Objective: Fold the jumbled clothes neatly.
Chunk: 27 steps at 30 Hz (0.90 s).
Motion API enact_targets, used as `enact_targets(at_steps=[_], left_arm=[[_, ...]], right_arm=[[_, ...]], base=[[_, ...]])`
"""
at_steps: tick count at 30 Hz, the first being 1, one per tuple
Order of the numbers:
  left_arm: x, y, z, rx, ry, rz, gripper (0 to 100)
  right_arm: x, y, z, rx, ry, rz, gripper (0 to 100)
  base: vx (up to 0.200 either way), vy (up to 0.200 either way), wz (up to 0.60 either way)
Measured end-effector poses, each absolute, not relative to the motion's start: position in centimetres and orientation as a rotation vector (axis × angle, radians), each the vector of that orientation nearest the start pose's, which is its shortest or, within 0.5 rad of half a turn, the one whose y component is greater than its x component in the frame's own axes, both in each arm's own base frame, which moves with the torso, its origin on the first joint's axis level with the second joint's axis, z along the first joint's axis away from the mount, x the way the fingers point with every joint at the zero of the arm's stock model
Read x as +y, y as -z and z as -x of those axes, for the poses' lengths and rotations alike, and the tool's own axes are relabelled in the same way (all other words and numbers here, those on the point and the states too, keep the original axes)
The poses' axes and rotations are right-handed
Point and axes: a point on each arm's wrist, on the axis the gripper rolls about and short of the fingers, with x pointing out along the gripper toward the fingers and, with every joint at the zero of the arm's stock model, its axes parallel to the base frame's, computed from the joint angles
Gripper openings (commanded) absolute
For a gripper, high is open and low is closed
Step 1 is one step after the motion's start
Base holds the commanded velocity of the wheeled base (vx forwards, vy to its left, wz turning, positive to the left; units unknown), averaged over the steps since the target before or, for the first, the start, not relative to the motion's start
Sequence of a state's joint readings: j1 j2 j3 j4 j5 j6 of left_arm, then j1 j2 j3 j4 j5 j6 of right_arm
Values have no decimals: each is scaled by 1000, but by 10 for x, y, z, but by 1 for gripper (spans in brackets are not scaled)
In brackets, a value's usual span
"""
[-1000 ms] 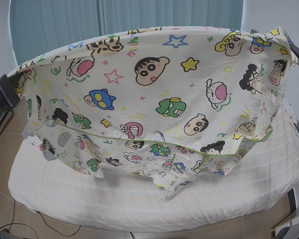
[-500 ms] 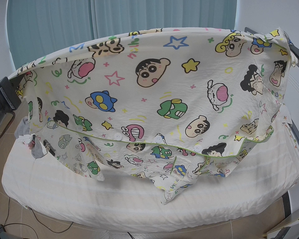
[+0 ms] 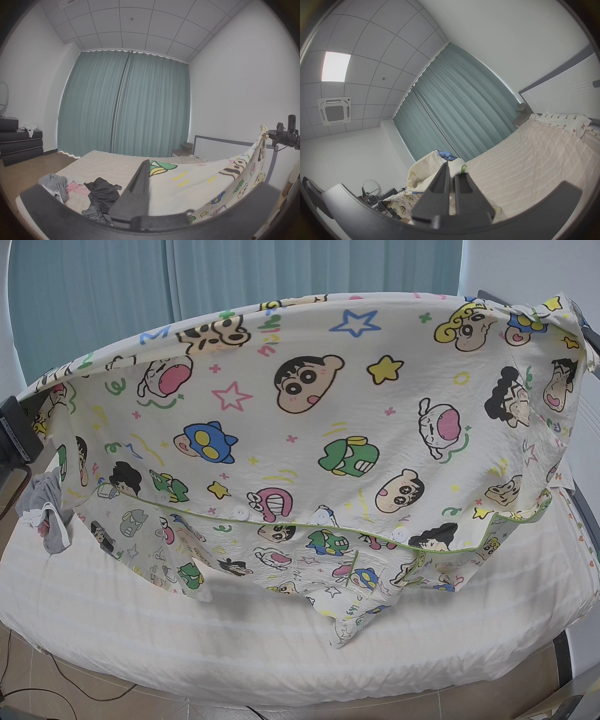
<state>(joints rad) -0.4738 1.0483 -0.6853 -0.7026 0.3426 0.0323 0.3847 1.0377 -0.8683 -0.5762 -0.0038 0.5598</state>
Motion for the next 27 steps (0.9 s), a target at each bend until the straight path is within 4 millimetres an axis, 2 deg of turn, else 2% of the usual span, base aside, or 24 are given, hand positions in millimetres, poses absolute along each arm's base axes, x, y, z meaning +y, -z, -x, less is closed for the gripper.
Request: enact_targets(at_steps=[3, 15, 27], left_arm=[[-55, -302, -124, -312, 125, 103, 0], [-55, -299, -125, -303, 124, 102, 0], [-53, -291, -119, -292, 125, 92, 0]], right_arm=[[47, -344, -117, -291, -475, -624, 0], [46, -343, -116, -293, -472, -624, 0], [44, -342, -112, -296, -474, -626, 0]], base=[[0, -200, 0], [0, 0, 0], [-200, 0, 0]])
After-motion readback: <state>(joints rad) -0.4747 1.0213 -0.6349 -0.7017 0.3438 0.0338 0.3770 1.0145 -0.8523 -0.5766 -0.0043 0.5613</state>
